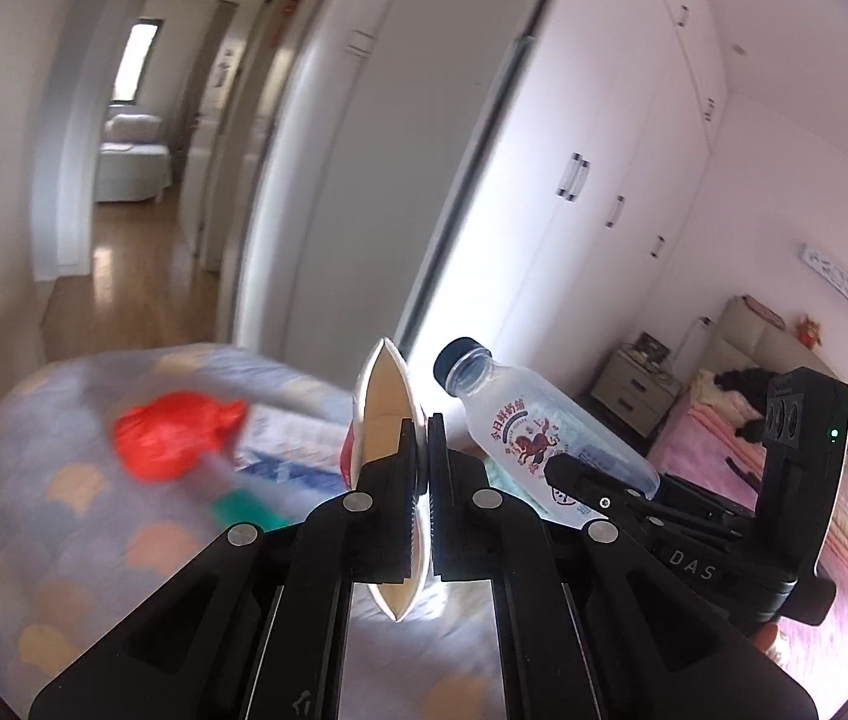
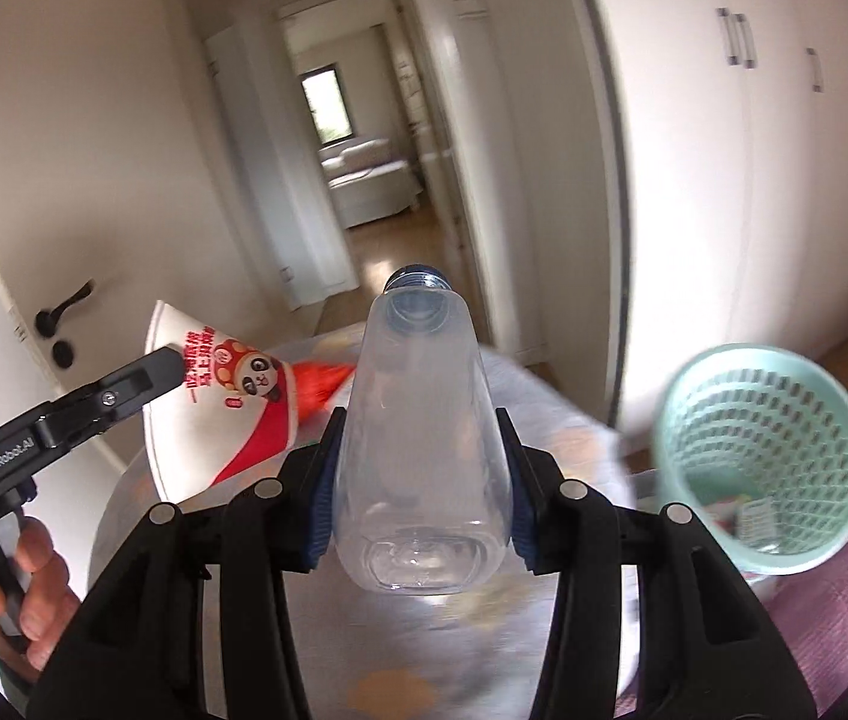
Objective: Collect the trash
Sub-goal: 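Carry the paper cup and clear bottle over the green basket, then open both grippers to drop the cup and bottle into the basket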
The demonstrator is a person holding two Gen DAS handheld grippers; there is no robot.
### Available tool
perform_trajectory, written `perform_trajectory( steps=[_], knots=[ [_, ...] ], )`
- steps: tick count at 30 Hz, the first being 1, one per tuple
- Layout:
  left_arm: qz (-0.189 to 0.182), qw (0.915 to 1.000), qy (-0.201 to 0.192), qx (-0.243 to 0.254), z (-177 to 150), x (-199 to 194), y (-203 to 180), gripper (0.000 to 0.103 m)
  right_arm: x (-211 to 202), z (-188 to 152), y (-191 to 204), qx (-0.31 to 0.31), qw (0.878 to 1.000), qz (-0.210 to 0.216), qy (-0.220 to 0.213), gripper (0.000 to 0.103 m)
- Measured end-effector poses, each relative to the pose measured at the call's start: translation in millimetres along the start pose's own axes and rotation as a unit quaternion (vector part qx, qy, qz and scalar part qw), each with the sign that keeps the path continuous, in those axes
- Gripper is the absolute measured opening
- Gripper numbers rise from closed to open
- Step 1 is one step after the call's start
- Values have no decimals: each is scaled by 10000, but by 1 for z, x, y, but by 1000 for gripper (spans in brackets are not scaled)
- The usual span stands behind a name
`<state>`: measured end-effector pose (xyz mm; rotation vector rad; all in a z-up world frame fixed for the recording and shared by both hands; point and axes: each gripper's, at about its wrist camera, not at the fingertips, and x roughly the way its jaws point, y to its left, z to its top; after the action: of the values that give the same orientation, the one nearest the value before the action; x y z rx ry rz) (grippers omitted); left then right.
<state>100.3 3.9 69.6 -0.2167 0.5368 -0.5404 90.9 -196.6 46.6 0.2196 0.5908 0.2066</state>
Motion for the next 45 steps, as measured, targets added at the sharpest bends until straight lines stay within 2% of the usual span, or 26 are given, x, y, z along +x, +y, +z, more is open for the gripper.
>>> perform_trajectory(
  steps=[6, 9, 14, 18, 22, 23, 24, 25, 27, 29, 30, 38, 45],
  knots=[
    [-470, 9979, 387, 221, 8, 68, -54, 2, -16, 3, -80, 706, 9951, -674, -183, 43],
    [-642, 9945, 728, 381, 7, 115, -85, 2, -15, -3, -125, 1092, 9893, -963, -84, 43],
    [-768, 9890, 1177, 451, 0, 182, -111, 2, 7, -15, -183, 1567, 9764, -1467, 249, 43],
    [-787, 9837, 1541, 498, -12, 231, -124, 2, 30, -22, -216, 1819, 9671, -1703, 522, 43],
    [-724, 9772, 1921, 547, -25, 276, -132, 2, 44, -27, -233, 1924, 9623, -1783, 716, 44],
    [-714, 9761, 1978, 551, -25, 283, -133, 3, 47, -28, -237, 1975, 9610, -1782, 760, 44],
    [-727, 9742, 2062, 562, -27, 292, -134, 10, 51, -29, -241, 2022, 9597, -1773, 815, 46],
    [-728, 9731, 2109, 572, -29, 296, -134, 16, 52, -32, -244, 2058, 9588, -1763, 851, 47],
    [-692, 9721, 2148, 647, -31, 301, -137, 39, 53, -37, -247, 2092, 9588, -1746, 801, 47],
    [-737, 9720, 2104, 744, -32, 300, -138, 57, 50, -38, -250, 2086, 9597, -1737, 725, 50],
    [-723, 9732, 2039, 781, -30, 297, -139, 61, 48, -38, -250, 2080, 9593, -1781, 685, 52],
    [-778, 9790, 1715, 784, -25, 251, -127, 67, 29, -32, -240, 2026, 9625, -1729, 516, 52],
    [-741, 9863, 1340, 607, -17, 202, -106, 68, 24, -24, -210, 1836, 9691, -1584, 449, 52]
  ],
)
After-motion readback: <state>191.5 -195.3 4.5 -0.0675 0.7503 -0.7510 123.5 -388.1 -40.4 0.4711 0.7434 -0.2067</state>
